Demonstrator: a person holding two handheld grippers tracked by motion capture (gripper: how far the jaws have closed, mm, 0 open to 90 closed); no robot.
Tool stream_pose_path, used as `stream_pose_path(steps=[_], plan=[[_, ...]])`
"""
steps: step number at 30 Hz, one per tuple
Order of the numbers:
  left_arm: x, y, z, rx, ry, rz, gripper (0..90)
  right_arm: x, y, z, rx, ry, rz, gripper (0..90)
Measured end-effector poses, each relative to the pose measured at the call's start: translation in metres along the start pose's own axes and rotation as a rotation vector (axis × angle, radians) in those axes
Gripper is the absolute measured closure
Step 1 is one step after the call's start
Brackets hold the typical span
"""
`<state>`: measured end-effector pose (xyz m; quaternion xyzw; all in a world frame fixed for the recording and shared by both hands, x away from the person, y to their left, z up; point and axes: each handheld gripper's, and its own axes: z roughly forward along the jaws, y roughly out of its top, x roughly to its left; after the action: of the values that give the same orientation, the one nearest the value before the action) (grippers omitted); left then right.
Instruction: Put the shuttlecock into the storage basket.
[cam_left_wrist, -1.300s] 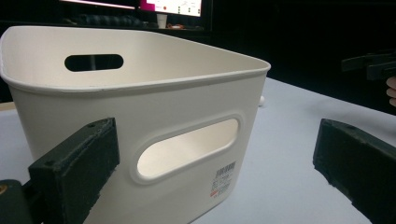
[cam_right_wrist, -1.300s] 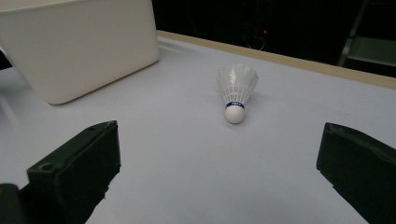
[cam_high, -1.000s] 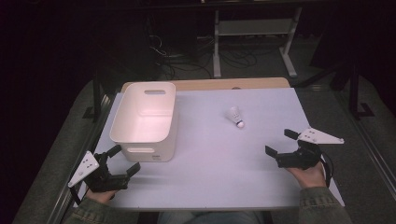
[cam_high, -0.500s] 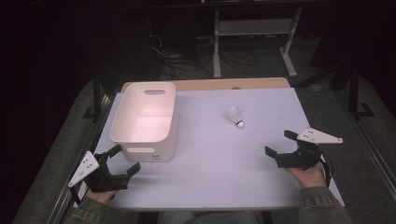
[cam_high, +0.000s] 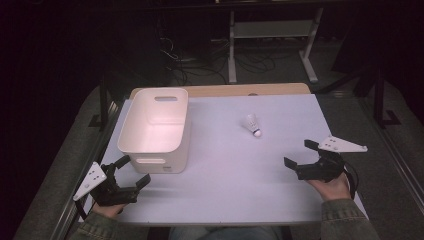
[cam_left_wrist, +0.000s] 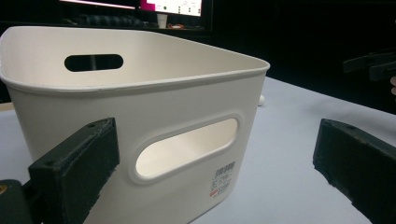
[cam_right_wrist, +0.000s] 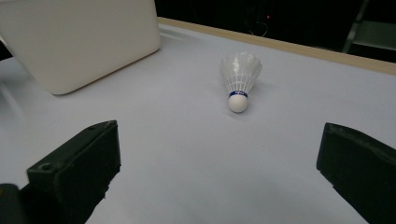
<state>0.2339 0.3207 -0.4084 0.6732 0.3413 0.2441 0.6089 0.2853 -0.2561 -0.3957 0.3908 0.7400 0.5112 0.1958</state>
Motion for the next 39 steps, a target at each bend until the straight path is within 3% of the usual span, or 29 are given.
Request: stream_pose_path(steps=[39], plan=[[0.0, 0.0, 0.0, -0.001, 0.003, -0.001, 0.0, 0.005, 0.036, 0.019, 0.065, 0.047, -0.031, 0.0]])
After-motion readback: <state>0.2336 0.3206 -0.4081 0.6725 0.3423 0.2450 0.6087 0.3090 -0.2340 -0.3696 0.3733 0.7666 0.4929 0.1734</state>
